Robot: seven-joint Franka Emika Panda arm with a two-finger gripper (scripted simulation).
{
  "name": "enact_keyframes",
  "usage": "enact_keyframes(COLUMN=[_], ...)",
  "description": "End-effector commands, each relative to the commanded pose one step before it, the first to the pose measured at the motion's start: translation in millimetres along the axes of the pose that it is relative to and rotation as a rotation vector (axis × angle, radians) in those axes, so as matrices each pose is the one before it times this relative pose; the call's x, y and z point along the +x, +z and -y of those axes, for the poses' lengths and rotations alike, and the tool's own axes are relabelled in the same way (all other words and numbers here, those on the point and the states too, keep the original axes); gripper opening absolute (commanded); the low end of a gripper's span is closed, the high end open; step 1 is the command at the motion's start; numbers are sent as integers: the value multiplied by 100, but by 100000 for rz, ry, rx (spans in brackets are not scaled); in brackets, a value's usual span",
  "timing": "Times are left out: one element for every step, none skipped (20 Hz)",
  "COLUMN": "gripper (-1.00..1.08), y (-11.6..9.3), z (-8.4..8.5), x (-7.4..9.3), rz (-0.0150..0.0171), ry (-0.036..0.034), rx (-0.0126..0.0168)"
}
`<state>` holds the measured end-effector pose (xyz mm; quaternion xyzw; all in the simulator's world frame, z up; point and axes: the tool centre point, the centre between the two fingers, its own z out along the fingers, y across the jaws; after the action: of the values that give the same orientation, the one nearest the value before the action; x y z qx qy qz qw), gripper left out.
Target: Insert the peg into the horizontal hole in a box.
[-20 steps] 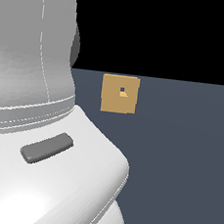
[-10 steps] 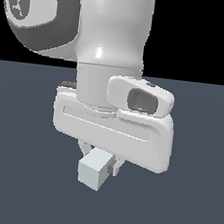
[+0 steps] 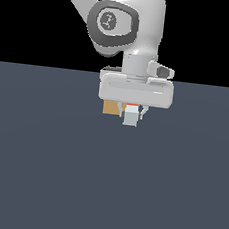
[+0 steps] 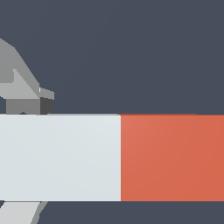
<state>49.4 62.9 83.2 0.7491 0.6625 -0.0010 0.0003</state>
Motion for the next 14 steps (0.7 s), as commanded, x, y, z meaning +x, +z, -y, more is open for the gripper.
enact_keyframes(gripper=[-100,-100,-100,-100,-100,-100,-100,-100,-100,-100,-100,-100,-100,-100], y=[-856,-230,-205,-180,-155,-130,-106,-82,-58,-34,-11,0,0,0], z=[-106,-21,-19,-17,-15,-13,-11,-9,-7,-4,-3,0,0,0], x=[3510,1167,1046,926,804,682,560,437,310,188,54,0,0,0], rz=[21,-27,-27,-26,-25,-23,-20,-16,-12,-8,-2,0,0,0], ry=[-6107,-2028,-1822,-1615,-1406,-1196,-984,-769,-548,-331,-98,0,0,0], rx=[-192,5,6,7,8,8,8,7,5,3,1,0,0,0])
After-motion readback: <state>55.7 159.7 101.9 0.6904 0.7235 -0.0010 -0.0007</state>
